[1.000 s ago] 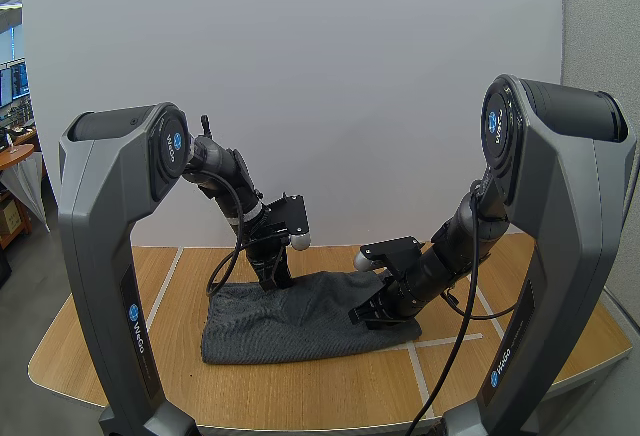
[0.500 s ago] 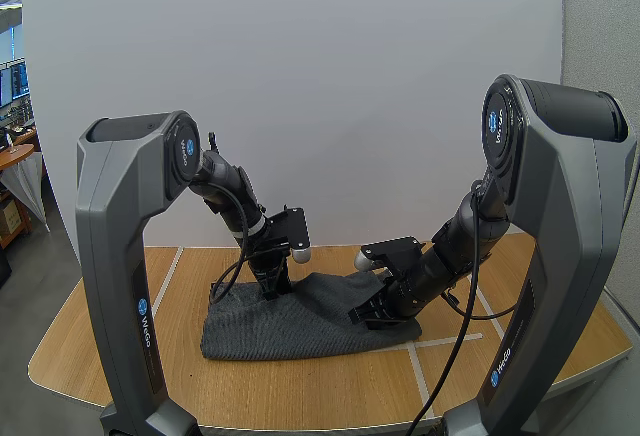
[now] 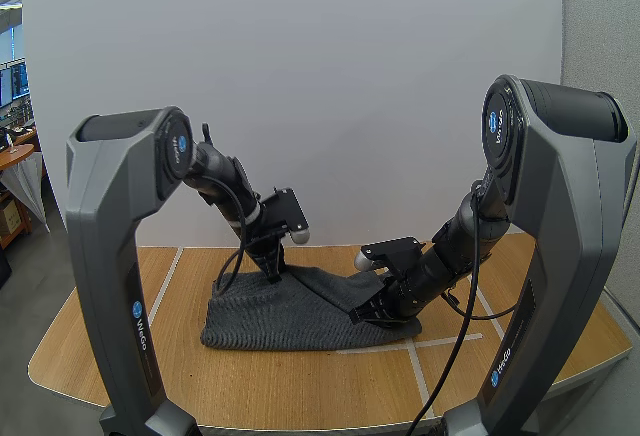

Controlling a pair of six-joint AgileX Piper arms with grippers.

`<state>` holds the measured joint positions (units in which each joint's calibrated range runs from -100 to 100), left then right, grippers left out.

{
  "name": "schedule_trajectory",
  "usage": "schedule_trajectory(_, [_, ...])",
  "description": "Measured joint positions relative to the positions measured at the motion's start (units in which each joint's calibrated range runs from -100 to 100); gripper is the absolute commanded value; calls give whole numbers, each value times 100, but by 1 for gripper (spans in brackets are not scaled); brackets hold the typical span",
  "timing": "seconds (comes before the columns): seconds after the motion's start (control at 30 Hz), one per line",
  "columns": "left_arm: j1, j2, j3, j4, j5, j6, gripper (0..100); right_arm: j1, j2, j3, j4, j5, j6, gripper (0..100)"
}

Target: Fold the towel

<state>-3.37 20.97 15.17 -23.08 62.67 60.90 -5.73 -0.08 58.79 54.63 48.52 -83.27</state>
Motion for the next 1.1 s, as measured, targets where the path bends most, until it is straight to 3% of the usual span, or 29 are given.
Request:
schedule_trajectory(0.03, [14,-71,0,0,97,-27,43,0,0,0,0,0,0,0])
schedule_trajectory(0.2, [82,-189,0,-10,604,-79,79,0,0,0,0,0,0,0])
schedule_trajectory(0.33, [82,-189,0,2,755,-141,100,0,0,0,0,0,0,0])
schedule_trajectory(0.73, [82,-353,0,434,2553,-647,100,0,0,0,0,16,0,0])
schedule_trajectory(0.77, [82,-393,0,406,2759,-647,98,0,0,0,0,16,0,0])
schedule_trajectory(0.8, [82,-425,0,379,2954,-647,82,0,0,0,0,16,0,0])
schedule_trajectory(0.87, [82,-463,0,354,3289,-647,42,0,0,0,0,16,0,0])
schedule_trajectory(0.9, [82,-463,0,354,3440,-650,16,0,0,0,0,16,0,0])
schedule_trajectory(0.93, [82,-463,0,354,3492,-650,0,0,0,0,0,16,0,0])
schedule_trajectory(1.1, [82,-463,0,344,3483,-574,0,0,0,0,0,32,0,0])
